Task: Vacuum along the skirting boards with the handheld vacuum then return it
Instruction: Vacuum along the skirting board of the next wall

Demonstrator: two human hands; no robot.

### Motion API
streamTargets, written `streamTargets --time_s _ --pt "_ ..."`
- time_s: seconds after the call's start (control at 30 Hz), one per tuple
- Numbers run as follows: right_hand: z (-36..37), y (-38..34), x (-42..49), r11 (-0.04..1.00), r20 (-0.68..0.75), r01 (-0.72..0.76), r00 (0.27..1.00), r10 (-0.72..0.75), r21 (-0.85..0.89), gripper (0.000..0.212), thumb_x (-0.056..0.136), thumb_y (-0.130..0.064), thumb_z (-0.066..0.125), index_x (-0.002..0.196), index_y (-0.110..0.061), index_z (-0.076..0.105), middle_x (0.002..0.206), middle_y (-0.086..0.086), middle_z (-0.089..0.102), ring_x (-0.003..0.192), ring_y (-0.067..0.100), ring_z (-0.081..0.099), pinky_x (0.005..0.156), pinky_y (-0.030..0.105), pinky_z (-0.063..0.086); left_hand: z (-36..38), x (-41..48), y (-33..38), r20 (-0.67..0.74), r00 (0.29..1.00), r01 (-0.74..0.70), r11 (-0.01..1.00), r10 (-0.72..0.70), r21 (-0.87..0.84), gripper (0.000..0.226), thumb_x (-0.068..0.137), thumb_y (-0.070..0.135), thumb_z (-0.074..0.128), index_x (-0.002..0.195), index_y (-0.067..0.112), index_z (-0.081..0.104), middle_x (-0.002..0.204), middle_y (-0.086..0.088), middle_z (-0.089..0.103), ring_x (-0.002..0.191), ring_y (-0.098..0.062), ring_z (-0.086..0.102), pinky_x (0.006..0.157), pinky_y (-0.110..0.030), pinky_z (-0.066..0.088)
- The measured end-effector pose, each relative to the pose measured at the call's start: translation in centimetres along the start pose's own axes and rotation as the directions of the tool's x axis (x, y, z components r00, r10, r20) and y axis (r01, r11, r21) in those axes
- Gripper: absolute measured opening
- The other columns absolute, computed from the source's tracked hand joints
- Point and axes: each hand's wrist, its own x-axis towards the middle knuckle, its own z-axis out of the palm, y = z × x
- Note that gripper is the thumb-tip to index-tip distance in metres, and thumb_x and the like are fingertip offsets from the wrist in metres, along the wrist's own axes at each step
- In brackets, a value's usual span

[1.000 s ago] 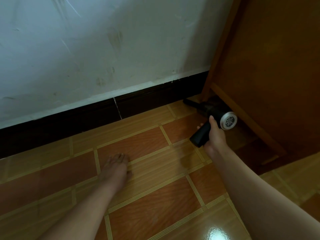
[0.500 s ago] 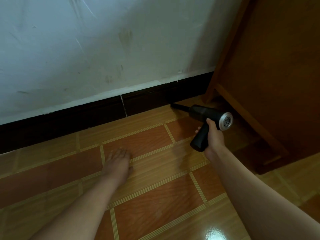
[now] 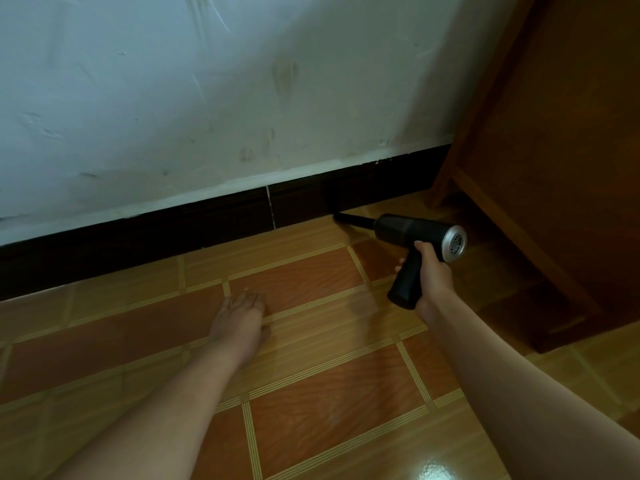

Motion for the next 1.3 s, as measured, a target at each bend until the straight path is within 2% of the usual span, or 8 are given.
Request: streamTargets --time_s 0.07,0.17,0.33,0.43,0.53,0.7,1.07,1.3 --pt "0.2 0.1 -0.2 1.000 0.014 -0.007 1.000 0.007 -0.022 0.014 0.090 -0.027 0.056 0.089 -0.013 0.059 0.073 0.003 0.059 0.063 0.014 0.057 0.062 0.027 0.048 -0.1 -0.2 -0.3 -0.011 1.000 0.001 1.000 -0.001 -0.010 0.066 0.097 0.034 0.044 0.150 0.009 0.012 0.158 -0.008 0.013 0.147 -0.018 0.002 0.119 -0.036 0.002" --pt "0.8 0.4 -0.6 0.999 0.040 -0.017 0.999 0.019 -0.037 0.018 0.089 -0.027 0.057 0.096 -0.010 0.059 0.072 0.004 0.059 0.062 0.015 0.057 0.060 0.027 0.048 -0.1 -0.5 -0.9 -0.034 0.999 -0.002 1.000 0.001 -0.015 0.066 0.097 0.034 0.045 0.149 0.009 0.014 0.158 -0.008 0.016 0.147 -0.018 0.004 0.120 -0.036 0.002" --pt "2.0 1.4 -1.0 0.998 0.083 -0.029 0.996 0.033 -0.053 0.030 0.088 -0.028 0.058 0.108 -0.006 0.059 0.070 0.004 0.060 0.062 0.017 0.057 0.070 0.034 0.049 -0.2 -0.8 -1.6 -0.070 0.997 -0.012 1.000 0.011 -0.024 0.060 0.097 0.032 0.044 0.147 0.009 0.021 0.156 -0.009 0.022 0.147 -0.018 0.008 0.119 -0.034 0.004" --pt "2.2 1.7 -1.0 0.998 0.084 -0.024 0.996 0.030 -0.064 0.030 0.088 -0.028 0.058 0.108 -0.006 0.059 0.071 0.003 0.060 0.064 0.018 0.057 0.071 0.034 0.048 -0.3 -1.1 -2.0 -0.113 0.994 -0.007 1.000 0.004 -0.023 0.049 0.096 0.030 0.046 0.140 0.009 0.036 0.152 -0.011 0.032 0.144 -0.019 0.020 0.118 -0.033 0.008" --pt "2.0 1.9 -1.0 0.996 0.094 -0.038 0.995 0.046 -0.084 0.031 0.088 -0.030 0.058 0.108 -0.007 0.058 0.072 0.004 0.061 0.065 0.018 0.058 0.074 0.036 0.048 -0.4 -1.3 -2.5 -0.166 0.986 0.016 0.999 -0.022 -0.042 0.030 0.094 0.024 0.050 0.121 0.011 0.051 0.137 -0.008 0.049 0.132 -0.020 0.039 0.116 -0.032 0.016" --pt "2.4 2.4 -1.3 0.992 0.134 -0.064 0.988 0.078 -0.107 0.028 0.087 -0.030 0.059 0.104 -0.007 0.060 0.070 0.004 0.060 0.063 0.018 0.057 0.071 0.035 0.048 -0.4 -1.6 -2.9 -0.204 0.978 0.027 0.998 -0.038 -0.058 0.019 0.093 0.019 0.053 0.111 0.012 0.057 0.121 -0.004 0.058 0.117 -0.020 0.050 0.105 -0.030 0.031" --pt "4.4 3.6 -2.5 0.982 0.230 -0.068 0.967 0.108 -0.176 0.025 0.088 -0.029 0.058 0.103 -0.008 0.060 0.072 0.004 0.061 0.062 0.017 0.058 0.064 0.031 0.047 -0.5 -2.3 -4.1 -0.134 0.988 0.054 0.991 -0.070 -0.119 0.037 0.092 0.024 0.054 0.128 0.014 0.050 0.128 -0.003 0.055 0.122 -0.022 0.049 0.097 -0.033 0.041" --pt "6.7 3.8 -3.2 0.975 0.289 -0.074 0.948 0.134 -0.211 0.021 0.089 -0.026 0.057 0.099 -0.008 0.059 0.071 0.005 0.060 0.059 0.016 0.056 0.061 0.030 0.048 -1.5 -3.4 -6.2 -0.058 0.992 0.100 0.986 -0.108 -0.130 0.051 0.095 0.026 0.052 0.142 0.017 0.036 0.154 -0.007 0.028 0.141 -0.023 0.029 0.109 -0.035 0.032"
